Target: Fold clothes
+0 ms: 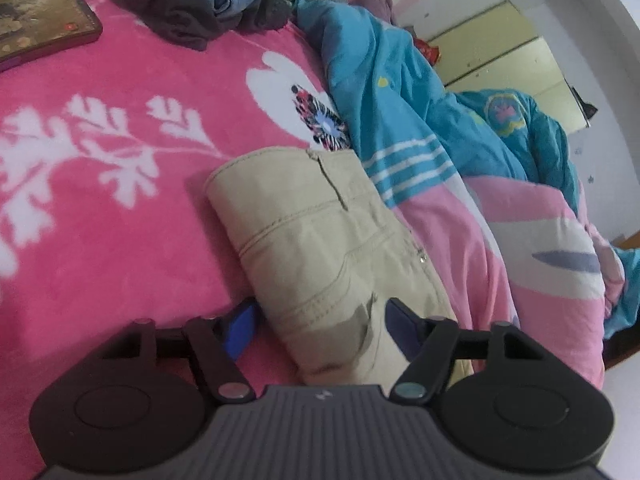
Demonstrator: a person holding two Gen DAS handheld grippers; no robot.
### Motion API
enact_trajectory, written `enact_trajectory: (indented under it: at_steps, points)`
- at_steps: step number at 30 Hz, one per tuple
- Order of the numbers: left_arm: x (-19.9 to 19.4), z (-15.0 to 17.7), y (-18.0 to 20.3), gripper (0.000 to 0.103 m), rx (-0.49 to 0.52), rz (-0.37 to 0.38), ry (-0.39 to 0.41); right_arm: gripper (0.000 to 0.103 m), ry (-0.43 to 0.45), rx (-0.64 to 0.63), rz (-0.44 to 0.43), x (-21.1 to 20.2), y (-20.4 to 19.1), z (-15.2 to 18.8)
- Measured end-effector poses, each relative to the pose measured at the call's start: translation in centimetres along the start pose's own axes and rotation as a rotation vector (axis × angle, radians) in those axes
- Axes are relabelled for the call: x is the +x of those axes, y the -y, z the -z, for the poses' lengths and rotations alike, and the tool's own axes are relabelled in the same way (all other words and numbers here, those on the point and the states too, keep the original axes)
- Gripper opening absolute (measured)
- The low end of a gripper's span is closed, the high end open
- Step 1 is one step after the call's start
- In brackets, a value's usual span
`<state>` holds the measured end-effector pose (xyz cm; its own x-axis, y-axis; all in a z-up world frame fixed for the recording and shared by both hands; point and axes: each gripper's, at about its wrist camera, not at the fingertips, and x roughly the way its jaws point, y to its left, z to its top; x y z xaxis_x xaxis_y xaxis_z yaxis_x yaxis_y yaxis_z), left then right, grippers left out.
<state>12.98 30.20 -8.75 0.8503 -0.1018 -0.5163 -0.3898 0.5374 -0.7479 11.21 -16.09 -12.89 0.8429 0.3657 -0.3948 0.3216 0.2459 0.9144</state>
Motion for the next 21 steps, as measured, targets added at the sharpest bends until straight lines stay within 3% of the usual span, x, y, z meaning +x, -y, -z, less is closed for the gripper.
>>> enact_trajectory:
  at_steps: [6,9,11,13,21]
  points:
    - [-0.1,0.3,0.7,0.035,0.006,-0.032,0.035,0.086,0.077,-0.010,-0.030,1.5,-0.4,-0.4]
    - [-0.2,0.4,1.0,0.024,0.009,-0.049,0.052,0.056,0.097,-0.018,-0.025,2.4,-0.4,-0.7]
    - [-0.2,0.5,1.2,0.021,0.011,-0.059,0.064,0.027,0.094,0.000,-0.026,2.7,0.3,-1.2]
    - [-0.3,0.6,1.5,0.016,0.013,-0.070,0.075,0.014,0.083,0.025,-0.033,2.9,1.2,-1.6]
    - [-4.3,1.3,2.7,0.014,0.012,-0.092,0.082,0.007,0.020,0.034,-0.112,-0.2,1.4,-2.7]
